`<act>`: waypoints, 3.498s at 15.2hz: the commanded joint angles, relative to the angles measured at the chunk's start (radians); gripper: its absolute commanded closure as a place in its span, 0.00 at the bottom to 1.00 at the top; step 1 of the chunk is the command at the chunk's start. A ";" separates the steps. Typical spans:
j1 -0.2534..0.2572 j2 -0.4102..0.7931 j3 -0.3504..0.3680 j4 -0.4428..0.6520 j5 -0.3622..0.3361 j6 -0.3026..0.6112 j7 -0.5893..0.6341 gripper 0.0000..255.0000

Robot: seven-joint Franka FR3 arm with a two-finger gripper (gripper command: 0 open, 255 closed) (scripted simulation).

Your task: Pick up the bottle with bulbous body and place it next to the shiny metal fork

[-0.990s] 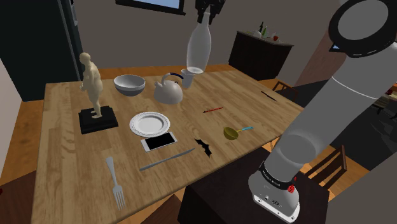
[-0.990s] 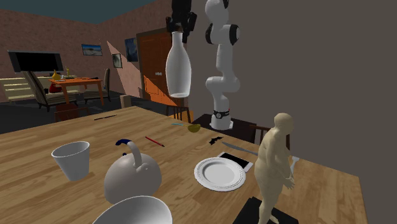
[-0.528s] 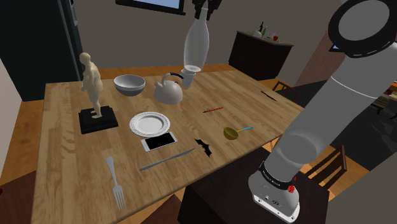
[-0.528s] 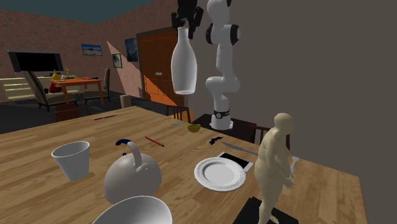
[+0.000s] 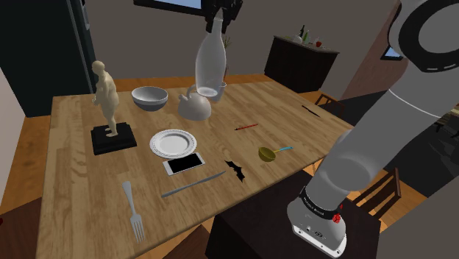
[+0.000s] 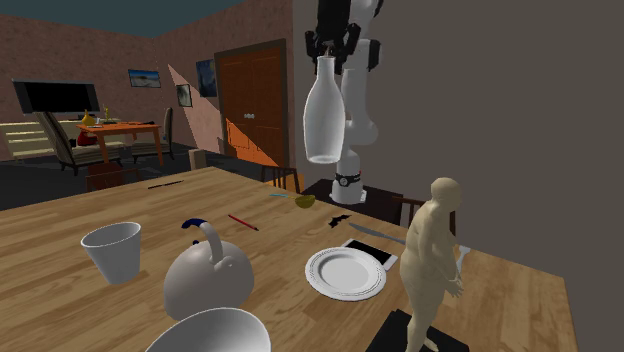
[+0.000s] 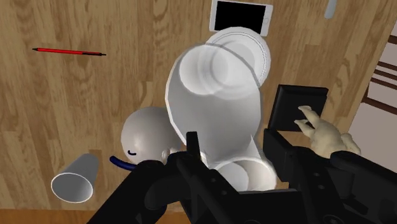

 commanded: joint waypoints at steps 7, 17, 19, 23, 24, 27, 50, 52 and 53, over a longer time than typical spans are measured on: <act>0.075 0.002 0.112 -0.096 -0.011 0.088 0.192 1.00; 0.176 0.118 0.252 -0.080 -0.067 0.161 0.442 1.00; 0.199 0.156 0.277 -0.061 -0.087 0.170 0.494 1.00; 0.254 0.244 0.322 -0.006 -0.138 0.181 0.598 1.00; 0.270 0.269 0.332 0.011 -0.153 0.182 0.624 1.00; 0.322 0.350 0.355 0.074 -0.200 0.179 0.698 1.00; 0.566 0.723 0.358 0.302 -0.391 0.247 0.942 1.00; 0.562 0.724 0.357 0.276 -0.394 0.272 0.948 1.00; 0.560 0.725 0.356 0.265 -0.395 0.285 0.951 1.00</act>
